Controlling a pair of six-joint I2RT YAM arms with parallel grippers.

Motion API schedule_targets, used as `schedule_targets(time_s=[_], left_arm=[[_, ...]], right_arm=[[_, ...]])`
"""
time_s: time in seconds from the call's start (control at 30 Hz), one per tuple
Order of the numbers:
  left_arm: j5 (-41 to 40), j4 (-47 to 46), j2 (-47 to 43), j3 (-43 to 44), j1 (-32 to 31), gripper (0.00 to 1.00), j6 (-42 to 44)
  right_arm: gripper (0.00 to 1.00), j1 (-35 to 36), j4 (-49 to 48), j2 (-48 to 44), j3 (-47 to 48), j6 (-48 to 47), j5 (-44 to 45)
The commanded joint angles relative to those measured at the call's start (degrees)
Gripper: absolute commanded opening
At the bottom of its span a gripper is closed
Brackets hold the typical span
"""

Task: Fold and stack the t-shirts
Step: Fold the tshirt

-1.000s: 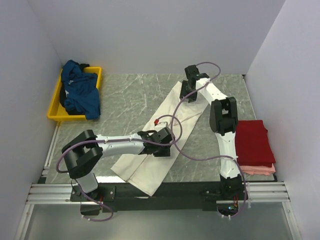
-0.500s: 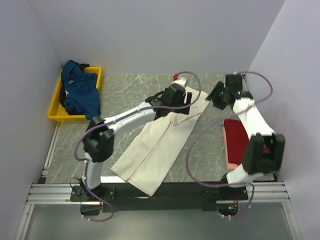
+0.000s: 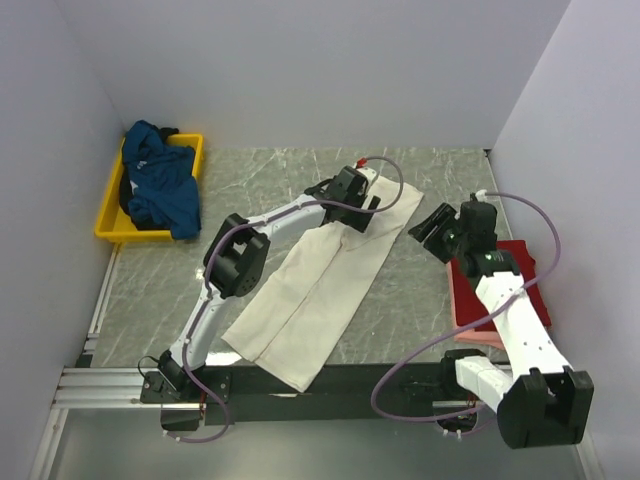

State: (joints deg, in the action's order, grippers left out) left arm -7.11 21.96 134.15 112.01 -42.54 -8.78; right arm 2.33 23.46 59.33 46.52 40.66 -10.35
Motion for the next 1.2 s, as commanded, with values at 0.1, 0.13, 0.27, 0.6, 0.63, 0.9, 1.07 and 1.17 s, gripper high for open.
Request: schedule_targets(time_s=[0.1, 0.13, 0.27, 0.6, 0.63, 0.9, 1.07, 1.17], left_arm=[[1.2, -4.1, 2.5, 6.1, -1.0, 0.98, 3.7], [1.0, -4.2, 3.0, 6.6, -1.0, 0.98, 3.6], [1.0, -2.9, 7.1, 9.5, -1.0, 0.98, 3.2], [-4.2, 7.9, 15.8, 20.4, 0.7, 0.97, -0.4], [-4.8, 8.8, 16.1, 20.5, 1.2, 0.97, -1.9], [-5.6, 18.8, 17.4, 20.5, 13.2, 0.91, -17.4], [-3.1, 13.7, 11.7, 8.8, 20.3, 0.9, -28.1], [-1.7, 13.1, 11.7, 9.7, 23.1, 0.92, -31.0]], right_arm=[[0.63, -0.2, -2.5, -4.9, -6.6, -1.9, -1.3], [0.63, -0.2, -2.7, -5.3, -7.2, -2.3, -1.8], [0.63, -0.1, -2.4, -5.3, -7.4, -3.2, -2.0], [0.62, -0.1, -2.8, -2.3, -5.2, -4.1, -4.8], [0.62, -0.1, -2.9, -1.8, -5.0, -4.2, -4.9], [0.62, 0.0, -4.7, 2.0, -4.6, -4.7, -7.3], [0.62, 0.0, -5.6, 3.5, -4.9, -5.2, -8.1], [0.62, 0.3, -5.6, 4.8, -4.6, -5.8, -8.8]])
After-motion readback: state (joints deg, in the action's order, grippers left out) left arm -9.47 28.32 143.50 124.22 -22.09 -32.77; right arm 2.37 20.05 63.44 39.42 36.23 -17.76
